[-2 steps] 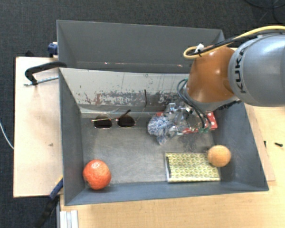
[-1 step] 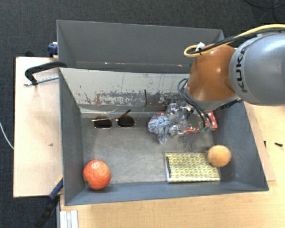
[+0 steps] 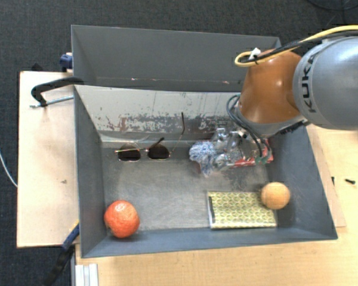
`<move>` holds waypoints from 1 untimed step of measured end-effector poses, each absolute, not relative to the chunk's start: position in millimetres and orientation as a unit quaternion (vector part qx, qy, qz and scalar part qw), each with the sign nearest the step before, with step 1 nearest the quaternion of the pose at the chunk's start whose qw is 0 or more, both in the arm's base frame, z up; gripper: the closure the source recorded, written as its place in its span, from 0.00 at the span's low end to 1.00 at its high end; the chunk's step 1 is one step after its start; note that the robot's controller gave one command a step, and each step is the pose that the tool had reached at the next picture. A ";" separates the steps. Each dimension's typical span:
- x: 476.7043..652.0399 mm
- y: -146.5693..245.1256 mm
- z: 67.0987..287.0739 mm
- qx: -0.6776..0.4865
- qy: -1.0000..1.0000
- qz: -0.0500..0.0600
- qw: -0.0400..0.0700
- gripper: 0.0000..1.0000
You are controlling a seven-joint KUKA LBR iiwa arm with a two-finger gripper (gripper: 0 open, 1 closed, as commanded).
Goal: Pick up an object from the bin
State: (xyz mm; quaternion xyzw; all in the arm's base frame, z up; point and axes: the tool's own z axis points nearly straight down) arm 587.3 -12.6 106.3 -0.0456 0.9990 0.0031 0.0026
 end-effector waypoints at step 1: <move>587.2 -13.9 126.7 -0.045 0.999 0.001 0.002 1.00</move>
Offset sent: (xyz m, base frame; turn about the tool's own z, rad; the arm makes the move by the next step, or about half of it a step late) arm 0.0001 0.0001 0.0441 0.0000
